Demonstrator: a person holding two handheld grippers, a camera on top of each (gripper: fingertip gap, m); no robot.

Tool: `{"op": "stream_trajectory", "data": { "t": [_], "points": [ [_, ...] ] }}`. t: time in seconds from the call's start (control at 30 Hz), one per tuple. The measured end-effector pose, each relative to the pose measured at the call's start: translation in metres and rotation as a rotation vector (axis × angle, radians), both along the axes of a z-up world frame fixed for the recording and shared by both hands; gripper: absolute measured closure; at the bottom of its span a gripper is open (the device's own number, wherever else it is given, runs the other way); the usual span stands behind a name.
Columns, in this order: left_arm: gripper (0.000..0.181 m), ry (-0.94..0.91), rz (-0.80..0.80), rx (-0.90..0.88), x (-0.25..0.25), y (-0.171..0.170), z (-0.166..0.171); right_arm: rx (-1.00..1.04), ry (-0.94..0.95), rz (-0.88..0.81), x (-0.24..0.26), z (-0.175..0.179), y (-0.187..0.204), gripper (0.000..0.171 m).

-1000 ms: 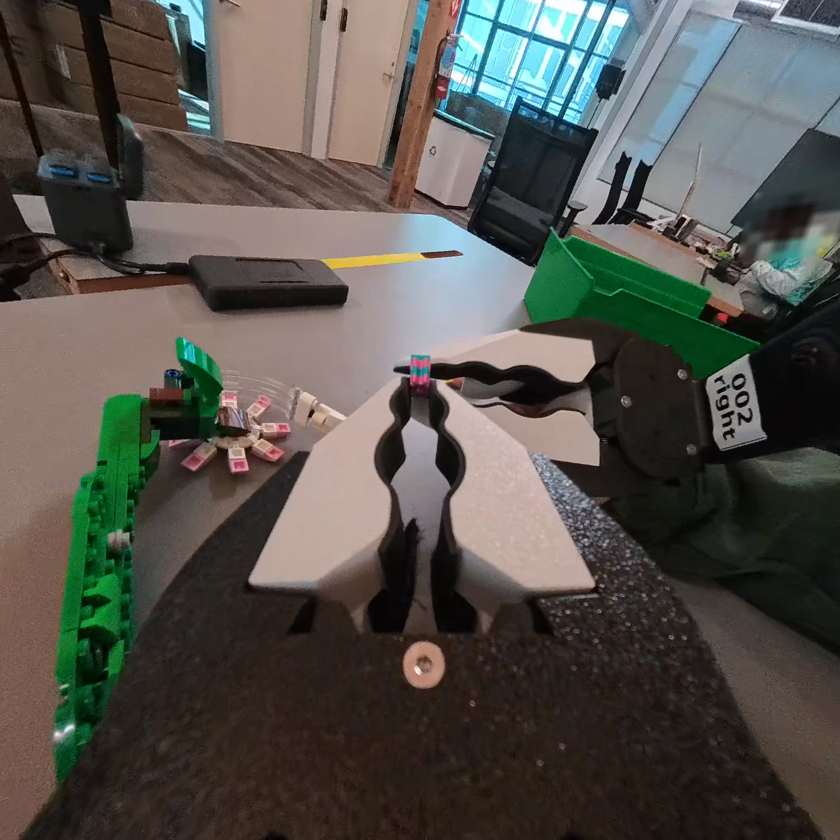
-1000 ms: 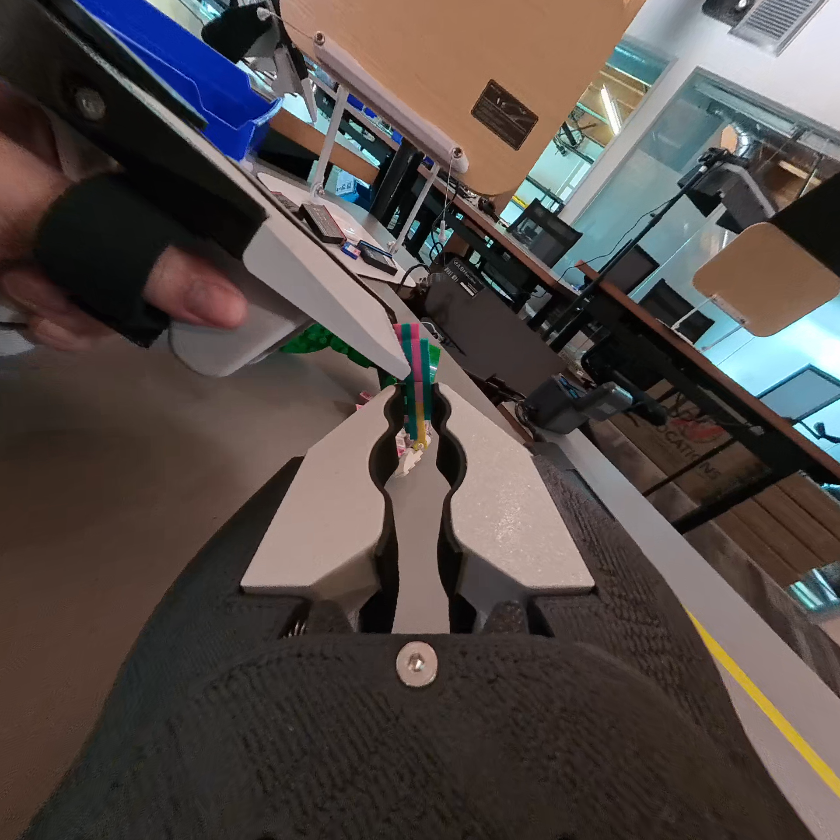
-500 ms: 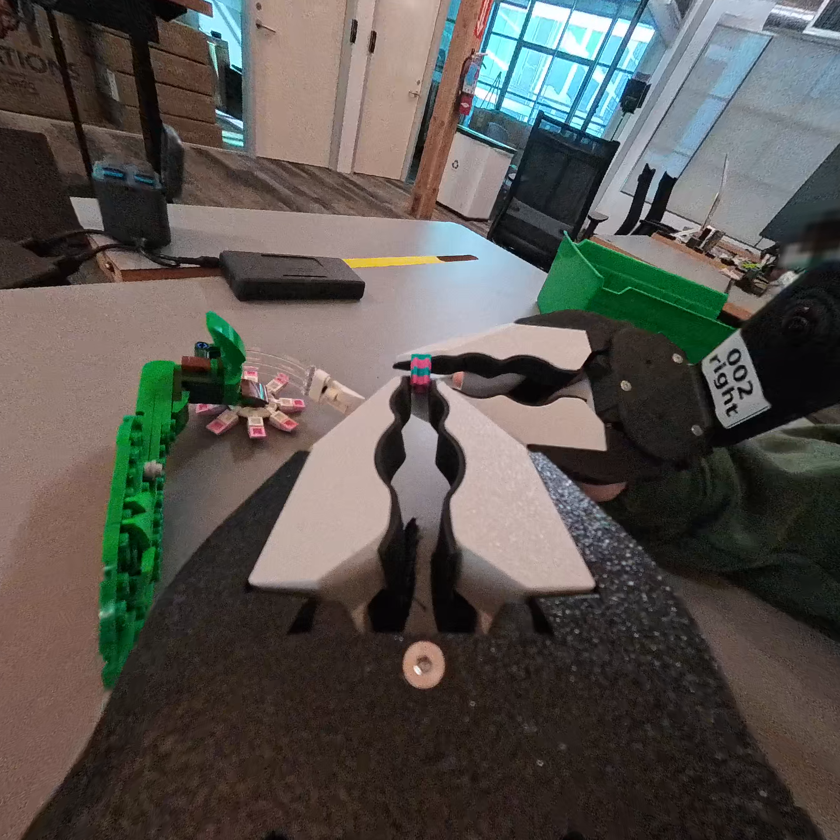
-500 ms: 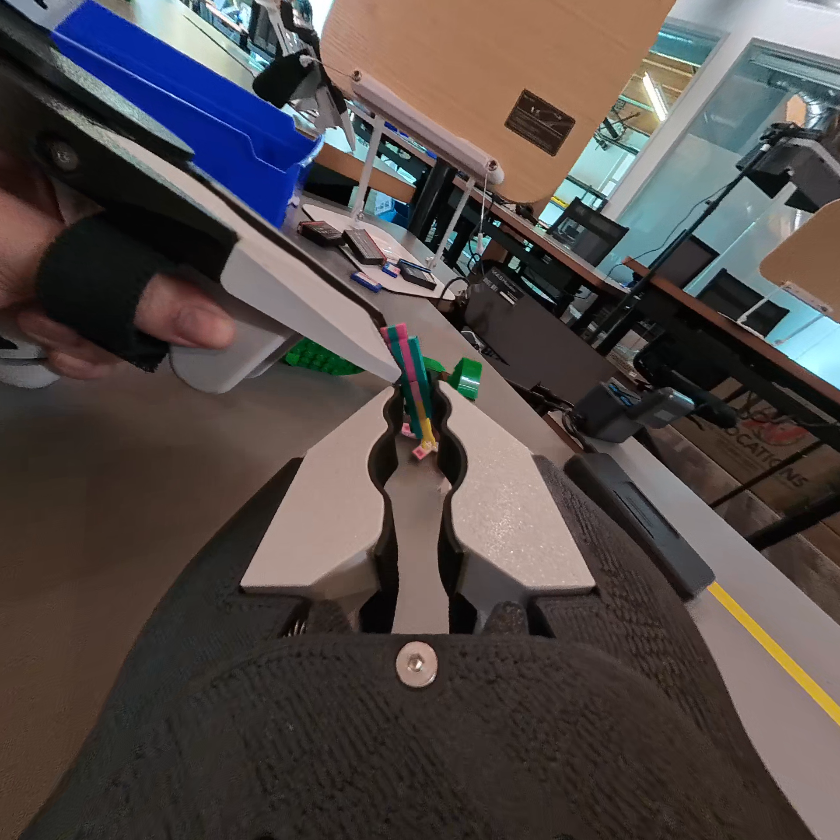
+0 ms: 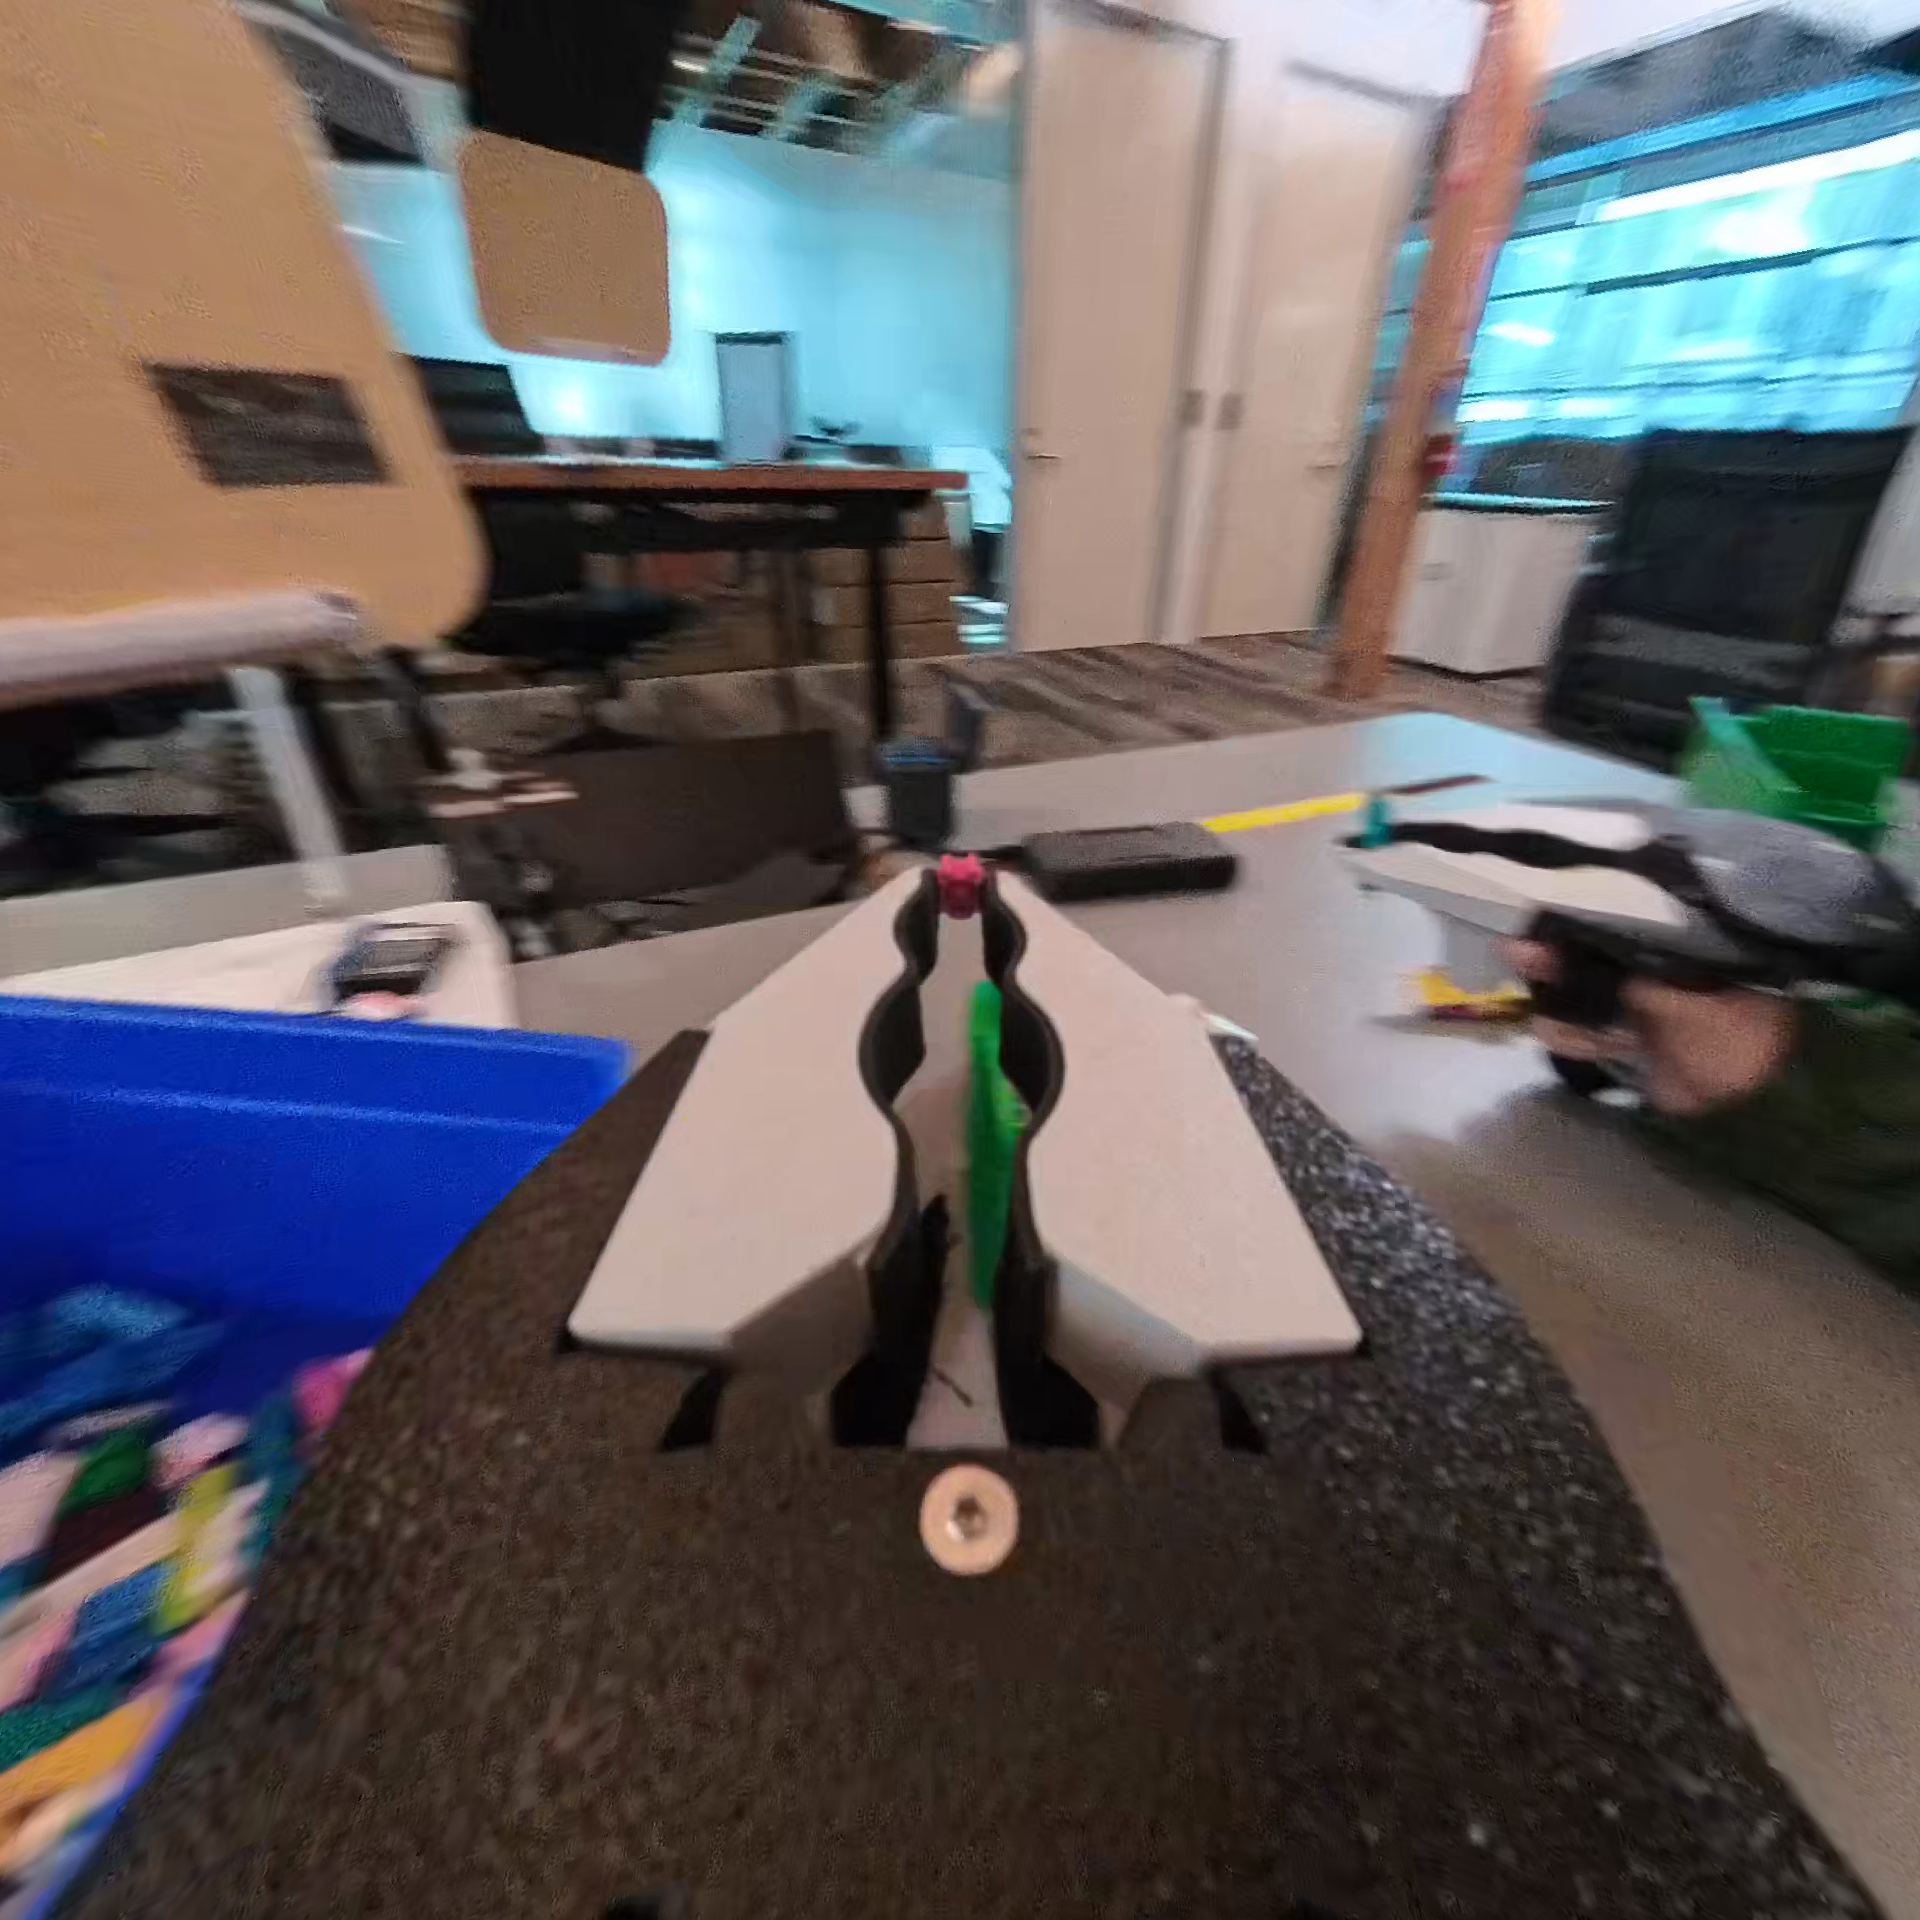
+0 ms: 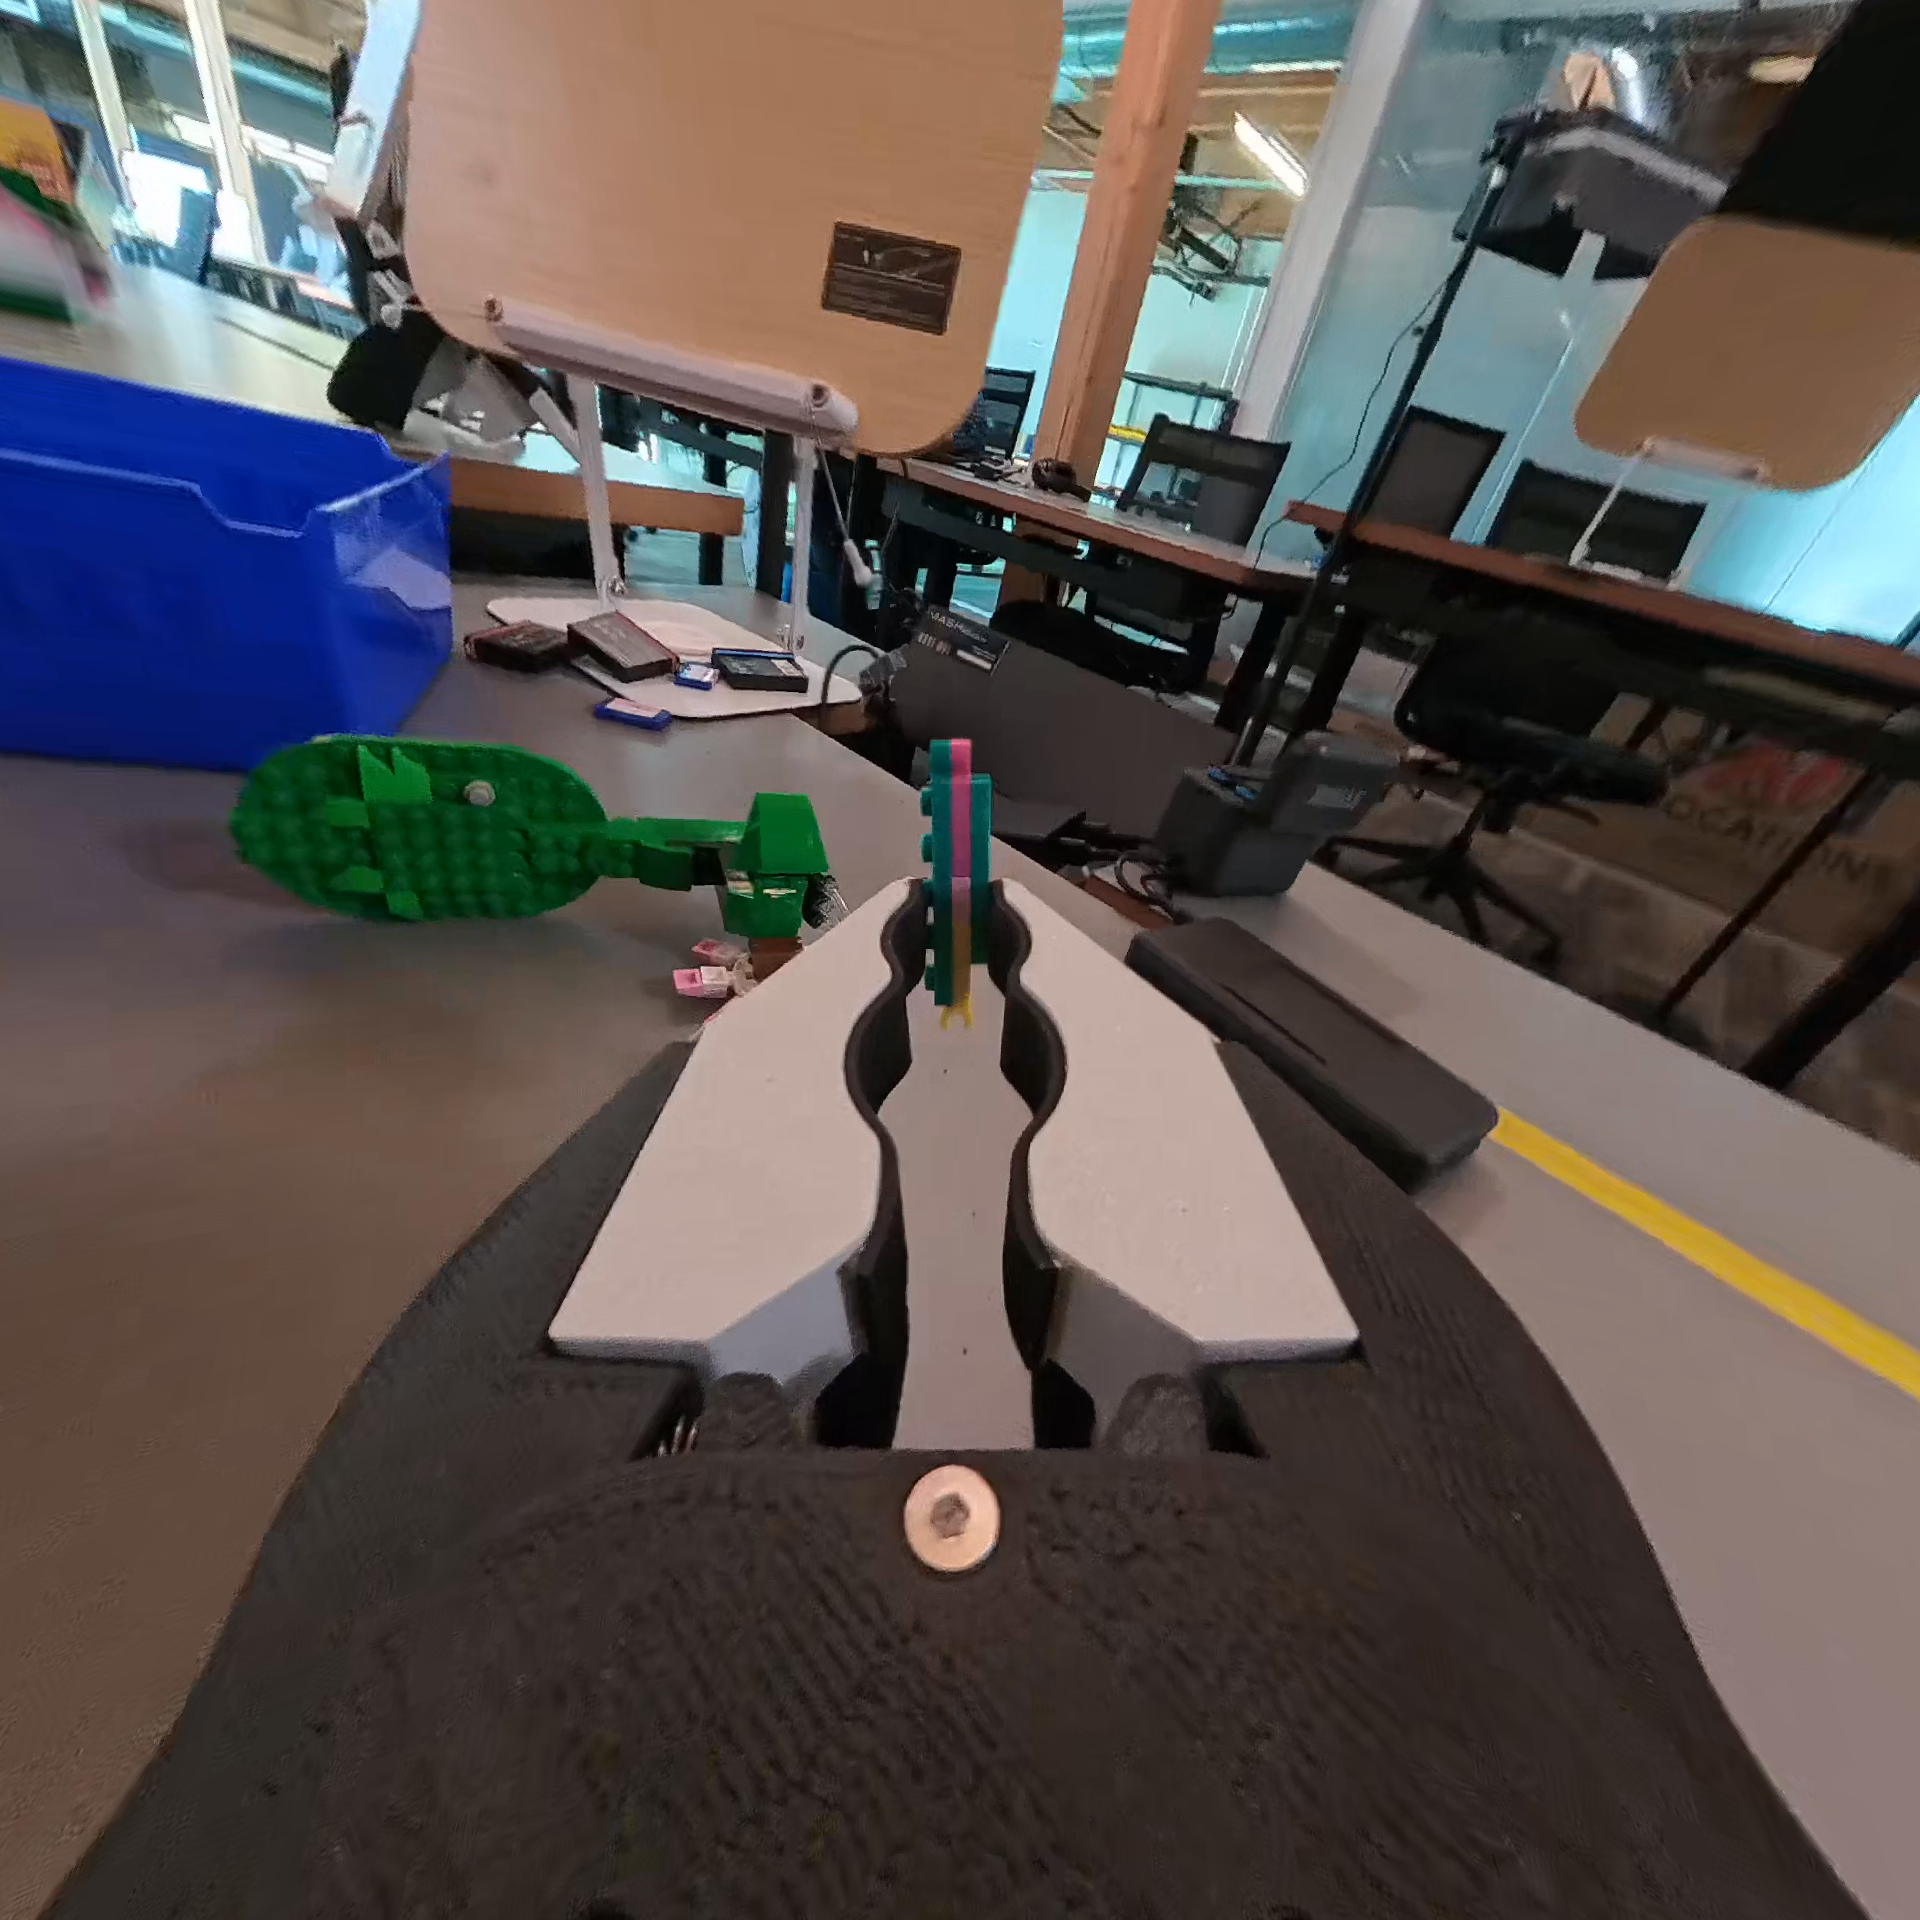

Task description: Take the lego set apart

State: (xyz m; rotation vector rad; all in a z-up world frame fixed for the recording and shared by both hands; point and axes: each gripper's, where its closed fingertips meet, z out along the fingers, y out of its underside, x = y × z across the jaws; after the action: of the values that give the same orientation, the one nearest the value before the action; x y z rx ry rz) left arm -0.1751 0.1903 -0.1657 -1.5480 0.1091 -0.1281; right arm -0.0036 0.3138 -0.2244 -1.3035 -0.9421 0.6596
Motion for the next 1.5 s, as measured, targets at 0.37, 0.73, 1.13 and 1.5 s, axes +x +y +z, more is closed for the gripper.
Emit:
{"op": "stream_trajectory", "data": {
  "t": [0.37, 0.73, 1.13, 1.5],
  "points": [
    [0.161, 0.139, 0.335, -0.242, -0.145, -0.042, 0.020, 0.218, -0.132, 0.006, -0.013, -0.007, -0.016, 0.162],
    [0.104, 0.049, 0.072, -0.290, -0.020, -0.003, 0.016, 0.409, -0.106, 0.039, -0.016, 0.009, -0.041, 0.162],
    [0.162, -0.084, -0.413, -0.152, 0.168, 0.066, -0.041, 0.283, -0.008, 0.125, -0.017, 0.013, -0.051, 0.162],
    [0.175, -0.061, -0.464, -0.197, 0.159, 0.062, -0.047, 0.278, -0.053, 0.183, -0.026, 0.005, -0.061, 0.162]
  ]
}}
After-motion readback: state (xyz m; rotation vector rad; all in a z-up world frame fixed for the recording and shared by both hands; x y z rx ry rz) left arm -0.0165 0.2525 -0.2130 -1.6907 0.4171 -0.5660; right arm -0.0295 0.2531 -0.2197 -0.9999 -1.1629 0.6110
